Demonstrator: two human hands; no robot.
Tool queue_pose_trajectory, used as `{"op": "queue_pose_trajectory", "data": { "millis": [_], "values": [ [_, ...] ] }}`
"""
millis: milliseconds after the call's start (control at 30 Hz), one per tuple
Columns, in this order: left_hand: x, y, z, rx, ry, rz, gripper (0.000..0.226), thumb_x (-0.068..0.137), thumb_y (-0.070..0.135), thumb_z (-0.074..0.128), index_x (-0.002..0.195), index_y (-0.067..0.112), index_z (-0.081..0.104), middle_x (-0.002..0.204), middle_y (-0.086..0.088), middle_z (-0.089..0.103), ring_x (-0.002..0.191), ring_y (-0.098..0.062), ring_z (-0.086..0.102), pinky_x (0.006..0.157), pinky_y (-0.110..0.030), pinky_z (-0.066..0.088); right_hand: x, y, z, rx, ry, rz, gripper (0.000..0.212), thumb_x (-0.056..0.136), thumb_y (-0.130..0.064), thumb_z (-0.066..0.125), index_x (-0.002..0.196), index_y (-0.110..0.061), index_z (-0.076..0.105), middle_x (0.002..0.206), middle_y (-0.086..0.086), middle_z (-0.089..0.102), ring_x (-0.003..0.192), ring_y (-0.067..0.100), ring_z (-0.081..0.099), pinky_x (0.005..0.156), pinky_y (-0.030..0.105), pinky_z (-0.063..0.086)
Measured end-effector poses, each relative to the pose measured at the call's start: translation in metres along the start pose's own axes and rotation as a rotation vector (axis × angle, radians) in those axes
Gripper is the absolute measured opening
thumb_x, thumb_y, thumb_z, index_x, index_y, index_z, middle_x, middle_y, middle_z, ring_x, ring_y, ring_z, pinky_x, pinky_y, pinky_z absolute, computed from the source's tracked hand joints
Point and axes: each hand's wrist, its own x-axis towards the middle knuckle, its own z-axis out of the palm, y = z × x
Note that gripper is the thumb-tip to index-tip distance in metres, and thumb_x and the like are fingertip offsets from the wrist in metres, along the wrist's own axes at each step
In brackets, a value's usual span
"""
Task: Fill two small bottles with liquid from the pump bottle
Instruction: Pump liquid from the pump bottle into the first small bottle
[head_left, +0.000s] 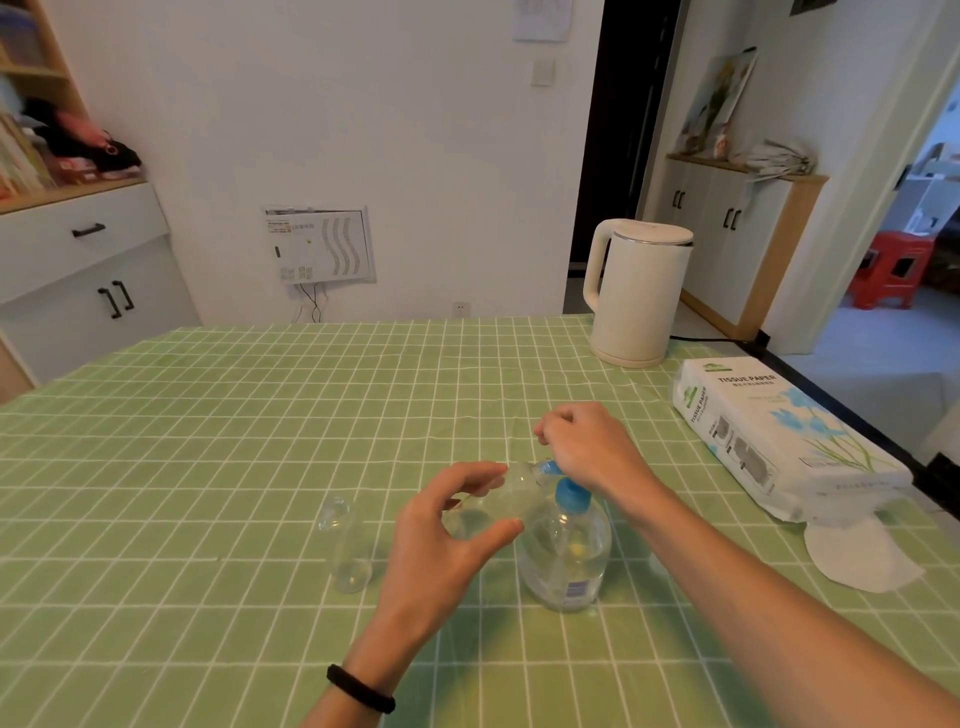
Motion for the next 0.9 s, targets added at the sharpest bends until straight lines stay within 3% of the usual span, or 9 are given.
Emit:
{"op": "queue_pose_trajectory", "data": {
  "millis": [133, 267, 400, 433, 500, 600, 667, 733, 900],
  "values": [
    [-0.0016, -0.0029, -0.0004, 0.008, -0.004, -0.001, 0.047, 0.076, 0.016, 0.093, 0.114, 0.036, 0.075, 0.110, 0.025, 0.077, 0.110, 0.000, 0.069, 0.090, -0.005, 0.044, -0.0019, 0.0034, 0.0052, -0.005, 0.001, 0.019, 0.038, 0.101, -0.021, 0.051, 0.116, 0.004, 0.075, 0.116, 0.019, 0.080, 0.107, 0.039, 0.075, 0.100, 0.055, 0.059],
    [-0.0019, -0.0022, -0.0009, 0.018, -0.004, -0.011, 0.047, 0.076, 0.016, 0.093, 0.114, 0.036, 0.075, 0.110, 0.024, 0.077, 0.110, -0.001, 0.069, 0.091, -0.007, 0.045, -0.0020, 0.0053, 0.0048, 0.010, 0.019, 0.009, 0.037, 0.101, -0.021, 0.052, 0.111, 0.006, 0.074, 0.082, 0.010, 0.070, 0.073, 0.025, 0.057, 0.074, 0.041, 0.052],
    [-0.0003, 0.0017, -0.0023, 0.018, -0.013, -0.012, 0.046, 0.076, 0.019, 0.092, 0.116, 0.035, 0.075, 0.110, 0.025, 0.076, 0.110, -0.002, 0.068, 0.090, -0.008, 0.045, -0.0037, 0.0006, -0.0011, 0.058, -0.017, 0.030, 0.041, 0.103, -0.025, 0.050, 0.115, 0.008, 0.071, 0.112, 0.023, 0.078, 0.106, 0.043, 0.073, 0.099, 0.054, 0.057],
    [0.0006, 0.0027, -0.0028, 0.014, -0.016, -0.010, 0.046, 0.076, 0.020, 0.092, 0.116, 0.036, 0.074, 0.111, 0.024, 0.076, 0.111, -0.002, 0.068, 0.090, -0.009, 0.045, -0.0025, -0.0008, -0.0023, 0.064, -0.017, 0.020, 0.041, 0.104, -0.027, 0.050, 0.109, 0.008, 0.071, 0.110, 0.023, 0.078, 0.104, 0.043, 0.073, 0.096, 0.052, 0.058],
    [0.0022, 0.0038, -0.0036, 0.008, -0.017, -0.006, 0.047, 0.076, 0.020, 0.093, 0.116, 0.036, 0.074, 0.111, 0.022, 0.076, 0.111, -0.003, 0.068, 0.090, -0.008, 0.045, 0.0002, -0.0032, -0.0034, 0.057, 0.011, -0.019, 0.034, 0.103, -0.028, 0.050, 0.083, -0.004, 0.061, 0.077, 0.016, 0.065, 0.069, 0.034, 0.061, 0.072, 0.042, 0.052],
    [0.0032, 0.0031, -0.0042, 0.013, -0.014, 0.001, 0.047, 0.076, 0.018, 0.093, 0.116, 0.035, 0.074, 0.112, 0.022, 0.077, 0.111, -0.003, 0.068, 0.090, -0.006, 0.044, 0.0020, -0.0032, -0.0023, 0.044, 0.015, -0.010, 0.034, 0.104, -0.027, 0.050, 0.080, -0.006, 0.059, 0.067, 0.006, 0.055, 0.063, 0.026, 0.050, 0.067, 0.038, 0.044],
    [0.0024, 0.0025, -0.0039, 0.017, -0.014, 0.002, 0.047, 0.076, 0.020, 0.092, 0.117, 0.036, 0.074, 0.112, 0.023, 0.076, 0.111, -0.002, 0.068, 0.090, -0.005, 0.044, 0.0028, -0.0019, -0.0020, 0.041, -0.007, 0.002, 0.039, 0.104, -0.027, 0.050, 0.106, 0.005, 0.073, 0.093, 0.017, 0.078, 0.087, 0.039, 0.074, 0.084, 0.046, 0.060],
    [0.0019, 0.0020, -0.0028, 0.019, -0.009, 0.000, 0.047, 0.076, 0.020, 0.092, 0.117, 0.037, 0.074, 0.112, 0.024, 0.076, 0.112, -0.001, 0.068, 0.090, -0.004, 0.043, 0.0009, -0.0031, -0.0019, 0.039, 0.000, 0.010, 0.040, 0.103, -0.025, 0.049, 0.119, 0.004, 0.073, 0.118, 0.020, 0.079, 0.114, 0.041, 0.073, 0.101, 0.055, 0.058],
    [0.0024, -0.0007, -0.0018, 0.014, -0.004, -0.007, 0.048, 0.075, 0.015, 0.093, 0.115, 0.035, 0.075, 0.111, 0.025, 0.076, 0.111, 0.000, 0.068, 0.090, -0.005, 0.043, 0.0030, 0.0045, 0.0041, 0.041, 0.017, 0.011, 0.037, 0.101, -0.017, 0.050, 0.117, 0.007, 0.074, 0.120, 0.023, 0.077, 0.120, 0.043, 0.069, 0.106, 0.060, 0.056]
  ]
}}
